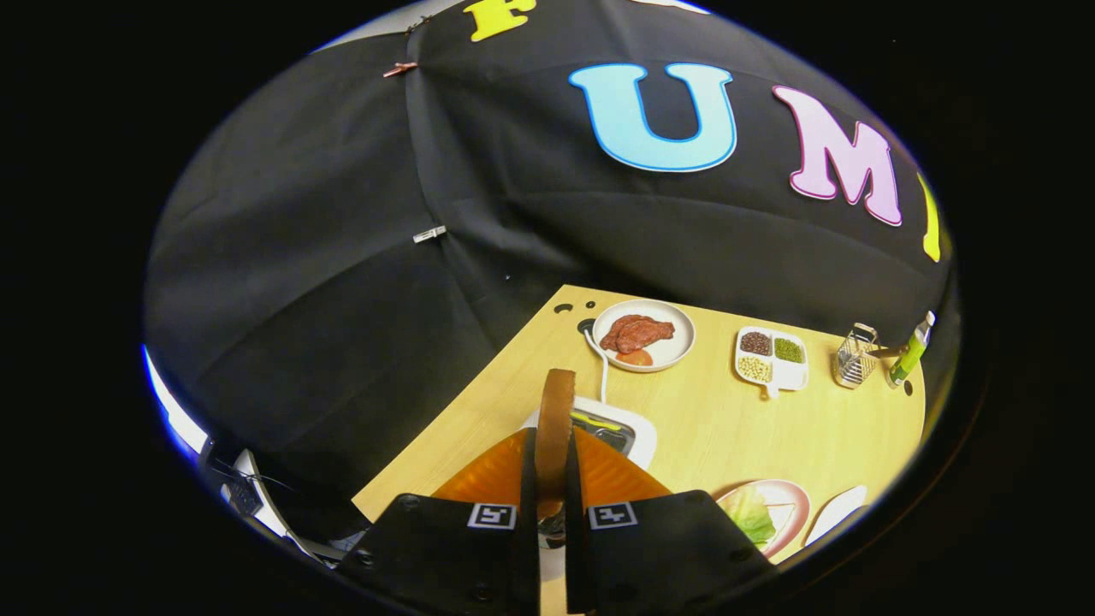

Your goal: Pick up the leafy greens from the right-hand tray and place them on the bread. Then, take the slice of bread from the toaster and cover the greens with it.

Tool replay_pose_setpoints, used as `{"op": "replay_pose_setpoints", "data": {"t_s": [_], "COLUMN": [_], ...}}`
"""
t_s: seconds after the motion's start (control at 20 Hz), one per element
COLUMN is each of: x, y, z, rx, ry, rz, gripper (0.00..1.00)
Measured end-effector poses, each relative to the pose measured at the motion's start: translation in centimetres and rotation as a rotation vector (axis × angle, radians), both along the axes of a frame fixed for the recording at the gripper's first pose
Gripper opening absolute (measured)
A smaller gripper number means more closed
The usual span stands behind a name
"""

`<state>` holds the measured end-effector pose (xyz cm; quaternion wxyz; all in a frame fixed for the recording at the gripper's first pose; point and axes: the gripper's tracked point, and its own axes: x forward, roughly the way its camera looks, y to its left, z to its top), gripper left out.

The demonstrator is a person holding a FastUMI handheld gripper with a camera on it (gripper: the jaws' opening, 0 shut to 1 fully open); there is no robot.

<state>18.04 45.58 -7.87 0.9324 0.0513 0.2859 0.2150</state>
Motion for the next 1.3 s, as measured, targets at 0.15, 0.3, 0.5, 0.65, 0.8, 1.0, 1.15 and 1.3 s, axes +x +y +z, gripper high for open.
{"op": "replay_pose_setpoints", "data": {"t_s": [0.15, 0.3, 0.5, 0.65, 0.8, 1.0, 1.15, 1.3], "x": [0.5, 0.6, 0.0, -0.5, -1.1, -1.9, -2.3, -2.7], "y": [-3.6, -7.4, -11.4, -14.4, -17.4, -20.2, -21.7, -22.4], "z": [0.8, 0.6, -1.4, -3.5, -6.4, -10.5, -13.1, -15.1], "rx": [0.010, 0.004, 0.027, 0.038, 0.053, 0.118, 0.140, 0.157], "ry": [-0.025, -0.031, 0.012, 0.051, 0.097, 0.187, 0.236, 0.279], "rz": [-0.048, -0.095, -0.161, -0.196, -0.237, -0.288, -0.319, -0.326], "gripper": [0.16, 0.16, 0.16, 0.16, 0.16, 0.16, 0.16, 0.16]}}
